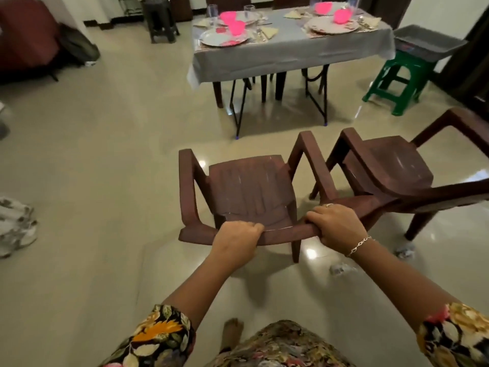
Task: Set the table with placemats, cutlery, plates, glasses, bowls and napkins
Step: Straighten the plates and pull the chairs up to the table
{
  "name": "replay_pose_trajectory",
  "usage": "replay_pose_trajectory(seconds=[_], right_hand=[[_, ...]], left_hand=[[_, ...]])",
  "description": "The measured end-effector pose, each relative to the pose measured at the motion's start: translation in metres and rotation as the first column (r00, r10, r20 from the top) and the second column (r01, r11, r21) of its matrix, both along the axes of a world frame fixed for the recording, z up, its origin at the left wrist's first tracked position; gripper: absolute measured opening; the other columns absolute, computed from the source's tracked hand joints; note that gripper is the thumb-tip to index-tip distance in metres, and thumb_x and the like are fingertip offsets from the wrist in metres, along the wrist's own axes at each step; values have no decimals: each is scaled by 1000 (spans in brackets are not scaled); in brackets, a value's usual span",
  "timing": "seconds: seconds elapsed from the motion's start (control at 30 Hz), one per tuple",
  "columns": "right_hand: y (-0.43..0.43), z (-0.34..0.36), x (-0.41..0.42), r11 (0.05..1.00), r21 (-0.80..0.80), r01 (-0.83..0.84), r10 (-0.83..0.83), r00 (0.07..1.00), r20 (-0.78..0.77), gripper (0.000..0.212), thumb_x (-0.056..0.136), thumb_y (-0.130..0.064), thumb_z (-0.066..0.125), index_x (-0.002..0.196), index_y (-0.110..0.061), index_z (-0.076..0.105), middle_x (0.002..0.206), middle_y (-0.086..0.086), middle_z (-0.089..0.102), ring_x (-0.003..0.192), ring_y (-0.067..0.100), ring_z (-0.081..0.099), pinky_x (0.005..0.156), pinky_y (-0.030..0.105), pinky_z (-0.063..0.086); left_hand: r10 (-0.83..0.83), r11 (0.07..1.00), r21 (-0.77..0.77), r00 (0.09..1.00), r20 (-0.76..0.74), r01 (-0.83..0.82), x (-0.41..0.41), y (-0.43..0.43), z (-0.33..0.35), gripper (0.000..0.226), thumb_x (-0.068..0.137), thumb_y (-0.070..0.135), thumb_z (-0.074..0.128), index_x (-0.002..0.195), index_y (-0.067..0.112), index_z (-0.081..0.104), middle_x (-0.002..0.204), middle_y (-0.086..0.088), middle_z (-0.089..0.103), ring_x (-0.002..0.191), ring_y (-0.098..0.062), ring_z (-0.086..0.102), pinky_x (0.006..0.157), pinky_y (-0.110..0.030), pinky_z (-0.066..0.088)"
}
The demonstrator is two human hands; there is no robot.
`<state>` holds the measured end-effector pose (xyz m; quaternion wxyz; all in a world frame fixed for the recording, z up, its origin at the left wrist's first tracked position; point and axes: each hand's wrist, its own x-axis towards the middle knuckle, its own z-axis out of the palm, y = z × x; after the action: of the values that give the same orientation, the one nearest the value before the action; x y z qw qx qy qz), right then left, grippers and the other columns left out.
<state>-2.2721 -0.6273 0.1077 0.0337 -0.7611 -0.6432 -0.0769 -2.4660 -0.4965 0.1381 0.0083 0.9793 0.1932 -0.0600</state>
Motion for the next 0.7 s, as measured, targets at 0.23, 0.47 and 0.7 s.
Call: replay_pose_trajectory(seconds=[0.23,0.47,0.7], right_hand=[[-2,-14,-1,983,181,-38,30,998,48,21,49,-2,72,60,-17,63,52,-2,59,47,22,55,44,26,46],[1,-15,4,950,306,-65,44,996,75,17,56,-1,67,61,-16,63,50,-2,58,44,22,54,42,26,46],[20,-21,-6,911,405,-76,38,994,99,17,62,-7,51,60,-18,63,52,-3,59,46,21,54,44,24,43]], left_hand=[[-38,999,15,998,49,37,-4,-1,-7,35,94,16,41,128,17,49,117,-3,63,103,-25,60,79,-33,47],[-90,996,30,990,107,87,-1,3,-5,31,92,8,40,120,9,54,108,-11,65,94,-32,63,71,-36,45],[-226,970,126,962,154,207,-9,30,-5,21,56,10,75,71,18,63,54,5,59,41,-12,54,38,-14,31]])
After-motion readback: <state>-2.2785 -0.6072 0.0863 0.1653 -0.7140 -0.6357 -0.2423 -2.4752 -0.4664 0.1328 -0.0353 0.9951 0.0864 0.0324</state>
